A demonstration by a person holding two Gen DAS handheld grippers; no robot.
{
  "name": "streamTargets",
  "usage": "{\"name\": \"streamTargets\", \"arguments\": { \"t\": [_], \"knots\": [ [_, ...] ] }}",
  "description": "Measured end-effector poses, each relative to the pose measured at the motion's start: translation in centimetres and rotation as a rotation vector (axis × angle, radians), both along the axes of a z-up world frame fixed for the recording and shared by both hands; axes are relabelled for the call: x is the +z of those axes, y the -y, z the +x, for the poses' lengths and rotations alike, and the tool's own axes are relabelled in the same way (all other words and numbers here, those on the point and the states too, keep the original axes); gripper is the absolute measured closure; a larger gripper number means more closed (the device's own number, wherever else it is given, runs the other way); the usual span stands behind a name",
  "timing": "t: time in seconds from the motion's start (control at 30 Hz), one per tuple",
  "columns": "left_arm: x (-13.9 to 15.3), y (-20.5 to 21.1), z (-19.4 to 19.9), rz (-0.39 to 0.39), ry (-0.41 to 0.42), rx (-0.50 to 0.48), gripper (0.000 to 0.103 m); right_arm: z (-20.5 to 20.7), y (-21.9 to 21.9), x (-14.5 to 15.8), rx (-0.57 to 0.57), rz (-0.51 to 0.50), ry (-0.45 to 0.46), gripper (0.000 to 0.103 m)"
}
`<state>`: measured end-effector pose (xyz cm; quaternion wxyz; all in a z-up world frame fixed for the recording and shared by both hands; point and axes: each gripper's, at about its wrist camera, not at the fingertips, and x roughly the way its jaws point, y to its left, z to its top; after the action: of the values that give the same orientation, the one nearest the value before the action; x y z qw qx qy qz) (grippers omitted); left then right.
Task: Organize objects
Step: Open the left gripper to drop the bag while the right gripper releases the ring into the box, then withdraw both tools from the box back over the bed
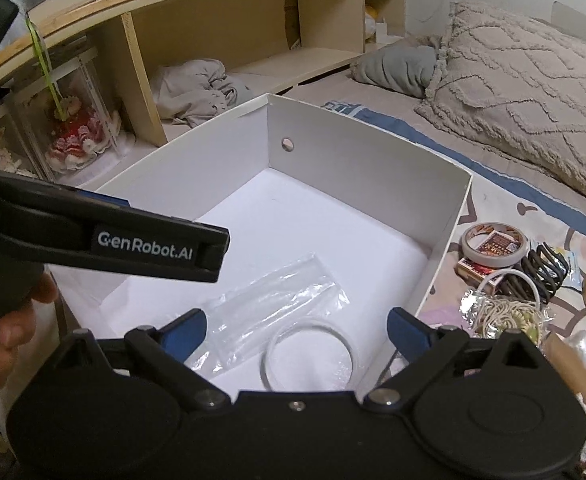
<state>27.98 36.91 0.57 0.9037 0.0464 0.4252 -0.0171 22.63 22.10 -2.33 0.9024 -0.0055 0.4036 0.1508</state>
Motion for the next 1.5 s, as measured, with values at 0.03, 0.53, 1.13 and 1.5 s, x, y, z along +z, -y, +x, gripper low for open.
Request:
{"name": "streamTargets", "arguments": {
  "t": [0.03,0.53,1.13,1.5],
  "knots": [
    [0.0,0.0,-0.1,0.002,0.004,0.001,0.007,-0.1,0.0,0.1,-0.003,-0.004,0.005,0.005],
    [0.4,-0.1,-0.3,0.003,0.011,0.006,0.000,-0.2,1.0,0.6,-0.021,-0.009,0.021,0.003],
    [0.5,1.0,-1.8,0.007,0.020,-0.013,0.000,-1.4,5.6,1.7,-0.111,0.000,0.031,0.001],
    [1.4,4.4,-4.7,-0.012,0.051,-0.057,0.000,-4.5,11.0,2.6,-0.196,-0.005,0.051,0.001]
  ]
}}
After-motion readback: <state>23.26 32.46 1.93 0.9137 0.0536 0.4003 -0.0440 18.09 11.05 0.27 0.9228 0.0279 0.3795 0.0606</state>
